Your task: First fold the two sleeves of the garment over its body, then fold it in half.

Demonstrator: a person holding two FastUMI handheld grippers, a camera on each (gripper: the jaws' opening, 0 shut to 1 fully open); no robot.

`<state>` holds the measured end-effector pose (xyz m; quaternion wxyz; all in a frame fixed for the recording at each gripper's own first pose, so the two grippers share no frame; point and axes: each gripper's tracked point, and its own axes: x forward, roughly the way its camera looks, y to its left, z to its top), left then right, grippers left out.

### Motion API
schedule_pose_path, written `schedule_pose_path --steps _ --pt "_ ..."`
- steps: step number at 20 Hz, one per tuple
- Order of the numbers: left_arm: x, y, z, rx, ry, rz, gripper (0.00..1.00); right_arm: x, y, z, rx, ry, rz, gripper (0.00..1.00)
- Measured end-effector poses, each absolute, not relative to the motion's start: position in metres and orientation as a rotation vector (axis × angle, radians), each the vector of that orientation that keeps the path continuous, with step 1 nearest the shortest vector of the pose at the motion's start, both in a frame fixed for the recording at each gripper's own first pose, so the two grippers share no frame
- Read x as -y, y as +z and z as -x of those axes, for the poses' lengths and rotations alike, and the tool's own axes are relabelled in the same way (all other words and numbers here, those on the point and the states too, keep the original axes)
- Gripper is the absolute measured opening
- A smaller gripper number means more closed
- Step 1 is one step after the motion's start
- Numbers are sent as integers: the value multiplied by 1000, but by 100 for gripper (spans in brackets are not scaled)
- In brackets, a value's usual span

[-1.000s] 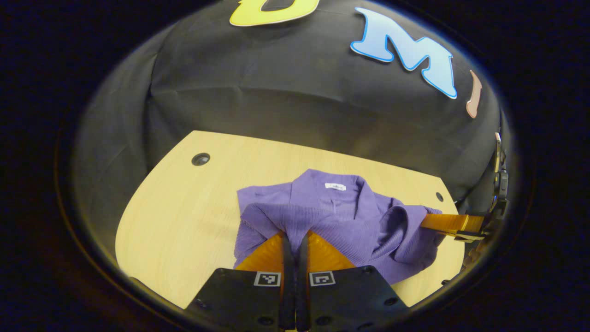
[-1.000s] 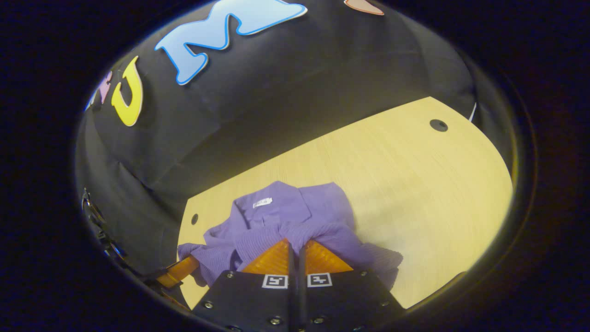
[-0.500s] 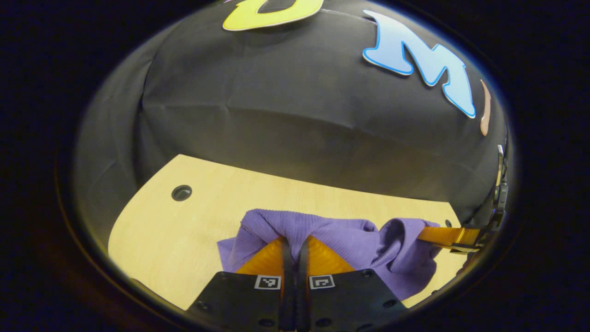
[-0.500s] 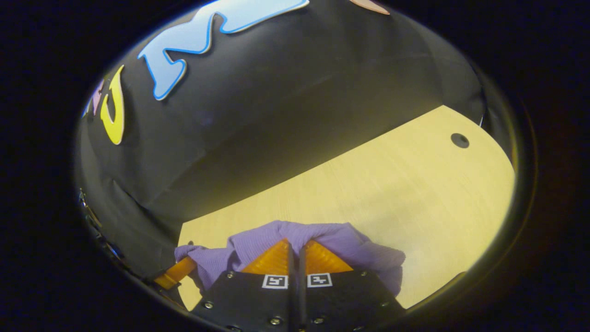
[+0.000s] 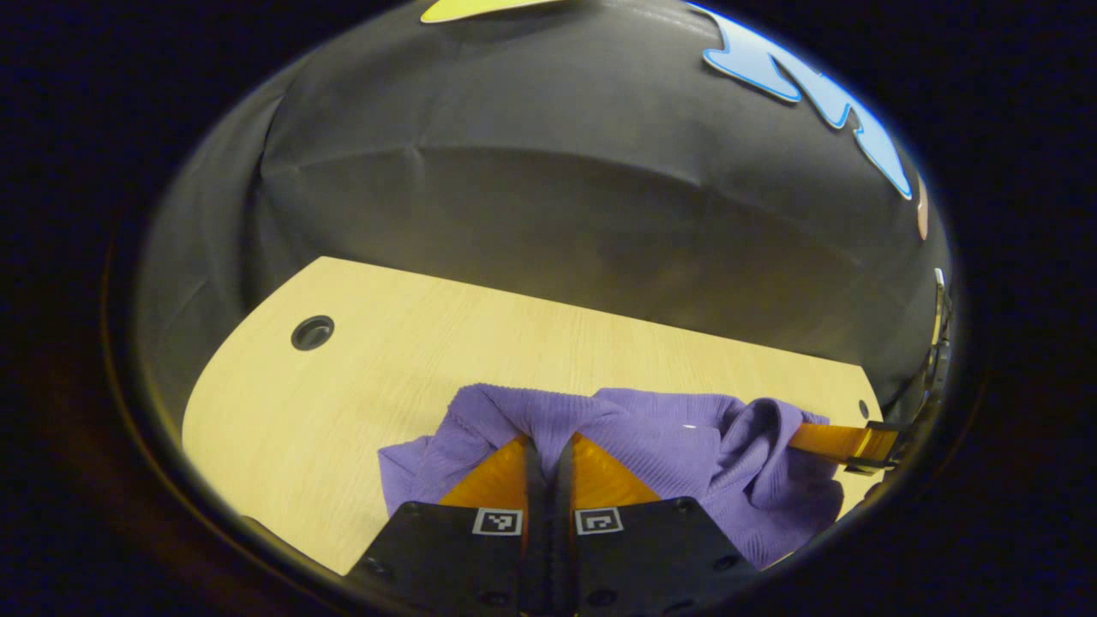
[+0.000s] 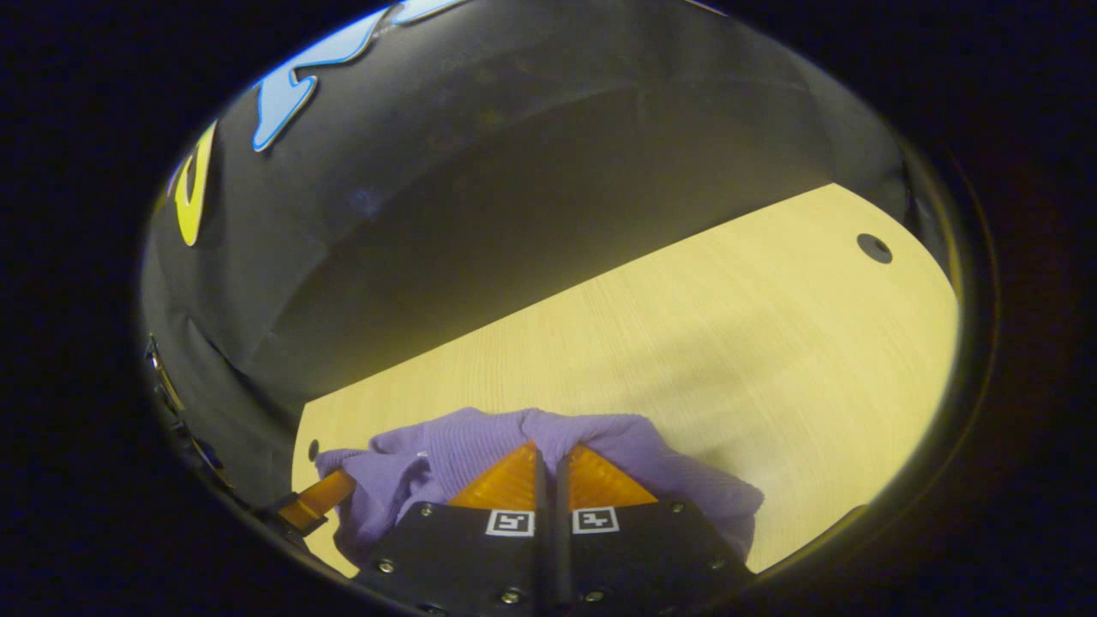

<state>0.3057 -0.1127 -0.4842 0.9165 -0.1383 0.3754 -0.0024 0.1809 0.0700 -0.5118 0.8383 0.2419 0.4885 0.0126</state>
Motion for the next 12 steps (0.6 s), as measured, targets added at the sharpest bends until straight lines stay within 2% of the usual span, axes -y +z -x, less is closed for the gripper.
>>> schedule_pose_path --steps 4,6,7,8,9,11,12 --pt "115 -500 -300 -813 -3 290 9 -77 -518 -173 -1072 32 -545 4" --pt "117 -500 -298 -821 -17 278 23 -79 -518 -174 -1065 53 -569 24" --pt "115 -498 -299 -820 -21 274 31 -79 -514 -175 -1053 57 -572 42" --pt "116 -495 -300 -818 -27 279 39 -78 -509 -176 -1039 57 -561 51" --pt "119 -490 -298 -811 -31 284 51 -78 -501 -176 -1020 61 -546 62" --pt "119 -477 -298 -780 -33 276 75 -78 -484 -180 -971 74 -506 71" --pt "119 -467 -298 -758 -38 272 75 -76 -474 -182 -947 78 -485 72"
